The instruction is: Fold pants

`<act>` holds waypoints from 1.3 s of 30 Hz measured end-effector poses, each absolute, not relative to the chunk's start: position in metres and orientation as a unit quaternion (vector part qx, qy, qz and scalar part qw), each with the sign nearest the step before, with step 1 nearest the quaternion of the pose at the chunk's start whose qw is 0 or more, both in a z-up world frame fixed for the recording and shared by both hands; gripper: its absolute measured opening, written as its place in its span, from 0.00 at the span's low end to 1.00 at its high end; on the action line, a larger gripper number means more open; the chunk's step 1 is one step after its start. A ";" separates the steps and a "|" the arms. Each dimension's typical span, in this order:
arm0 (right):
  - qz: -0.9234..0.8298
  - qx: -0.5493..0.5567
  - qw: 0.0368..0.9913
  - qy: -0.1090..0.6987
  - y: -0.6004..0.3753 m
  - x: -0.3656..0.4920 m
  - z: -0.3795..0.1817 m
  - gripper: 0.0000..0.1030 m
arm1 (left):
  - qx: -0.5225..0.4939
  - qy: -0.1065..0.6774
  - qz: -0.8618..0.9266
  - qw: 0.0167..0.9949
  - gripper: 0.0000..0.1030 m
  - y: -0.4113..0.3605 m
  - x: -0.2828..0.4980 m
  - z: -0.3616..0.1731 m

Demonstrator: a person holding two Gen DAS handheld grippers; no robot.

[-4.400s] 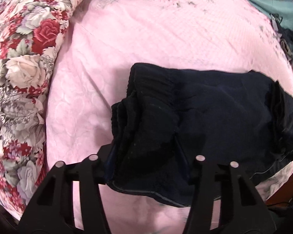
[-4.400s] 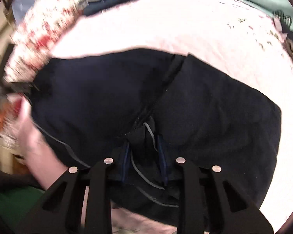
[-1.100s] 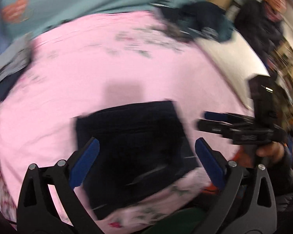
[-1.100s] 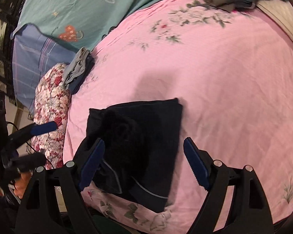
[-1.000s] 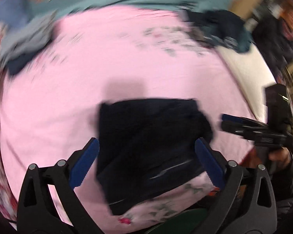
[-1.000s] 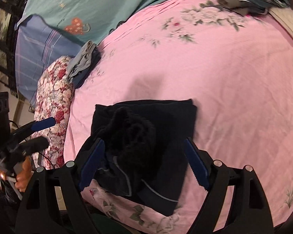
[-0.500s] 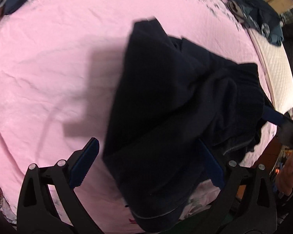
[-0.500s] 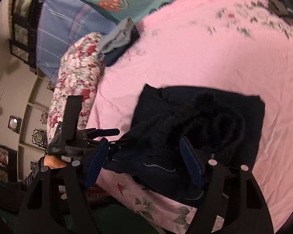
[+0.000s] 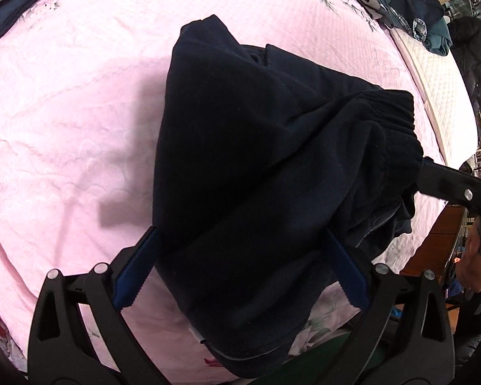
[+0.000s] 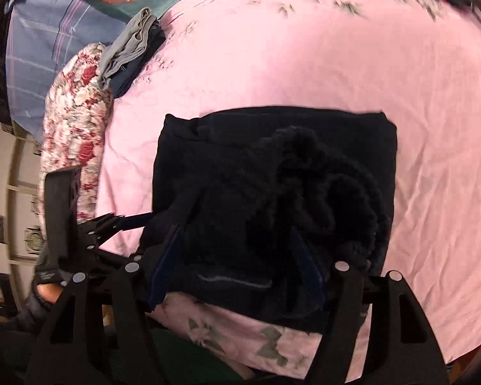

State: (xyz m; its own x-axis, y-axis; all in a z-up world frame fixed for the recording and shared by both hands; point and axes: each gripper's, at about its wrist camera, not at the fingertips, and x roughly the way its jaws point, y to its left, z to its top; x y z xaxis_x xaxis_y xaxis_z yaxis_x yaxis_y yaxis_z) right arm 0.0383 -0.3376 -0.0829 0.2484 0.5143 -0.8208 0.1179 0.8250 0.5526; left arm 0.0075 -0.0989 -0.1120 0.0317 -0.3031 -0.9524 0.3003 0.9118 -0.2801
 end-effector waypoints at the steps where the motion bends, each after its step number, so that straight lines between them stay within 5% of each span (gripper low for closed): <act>1: 0.139 0.274 0.741 0.598 -0.340 0.038 -0.087 0.67 | 0.000 0.663 -0.209 0.719 0.97 -0.100 0.007 -0.112; 5: 0.127 0.275 0.745 0.594 -0.327 0.052 -0.102 0.62 | 0.001 0.665 -0.206 0.718 0.97 -0.102 0.008 -0.111; 7: 0.123 0.261 0.749 0.596 -0.316 0.059 -0.109 0.21 | 0.000 0.668 -0.210 0.714 0.97 -0.102 0.010 -0.110; 15: 0.181 0.271 0.784 0.528 -0.368 0.016 -0.027 0.16 | -0.034 0.602 -0.240 0.761 0.98 -0.085 0.015 -0.050; 21: 0.114 0.269 0.738 0.609 -0.386 0.012 -0.113 0.38 | 0.050 0.666 -0.215 0.712 0.98 -0.130 0.010 -0.142; 22: 0.123 0.288 0.735 0.601 -0.389 0.013 -0.111 0.46 | 0.030 0.678 -0.209 0.704 0.98 -0.128 0.013 -0.143; 27: 0.118 0.308 0.750 0.573 -0.420 0.004 -0.079 0.53 | 0.025 0.680 -0.206 0.703 0.98 -0.121 0.015 -0.137; 30: 0.062 0.263 0.792 0.548 -0.430 0.007 -0.068 0.75 | 0.030 0.680 -0.199 0.706 0.98 -0.119 0.015 -0.133; 34: 0.063 0.243 0.792 0.557 -0.419 0.031 -0.093 0.74 | 0.028 0.668 -0.190 0.720 0.98 -0.113 0.026 -0.122; 35: 0.072 0.232 0.789 0.565 -0.409 0.037 -0.100 0.68 | 0.027 0.665 -0.187 0.722 0.98 -0.112 0.029 -0.120; 37: 0.076 0.195 0.795 0.569 -0.394 0.046 -0.104 0.32 | 0.023 0.661 -0.178 0.729 0.98 -0.108 0.035 -0.114; 39: 0.083 0.207 0.807 0.546 -0.398 0.047 -0.087 0.25 | 0.008 0.649 -0.171 0.741 0.98 -0.101 0.041 -0.106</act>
